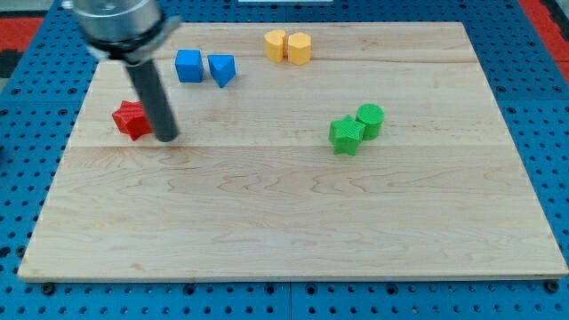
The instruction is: Move the red star to the center left of the board
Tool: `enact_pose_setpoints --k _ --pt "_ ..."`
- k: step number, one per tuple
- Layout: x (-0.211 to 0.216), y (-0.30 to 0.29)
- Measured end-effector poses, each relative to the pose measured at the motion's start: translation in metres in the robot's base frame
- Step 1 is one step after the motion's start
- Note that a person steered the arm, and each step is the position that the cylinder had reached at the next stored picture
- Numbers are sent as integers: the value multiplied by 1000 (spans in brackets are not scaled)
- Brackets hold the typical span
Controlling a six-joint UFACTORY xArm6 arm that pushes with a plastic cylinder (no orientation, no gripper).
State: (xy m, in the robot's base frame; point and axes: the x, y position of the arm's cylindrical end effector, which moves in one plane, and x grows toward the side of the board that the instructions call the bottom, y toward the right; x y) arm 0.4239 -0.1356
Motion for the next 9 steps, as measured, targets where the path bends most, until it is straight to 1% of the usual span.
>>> enact_pose_setpoints --k 1,2,3,5,6,7,8,9 --pt "-22 30" --pt "-44 -12" --pt "-39 -33" --pt "-40 -18" --pt "-40 -46" --pt "-40 -30" --pt "-43 2" --pt "-44 16"
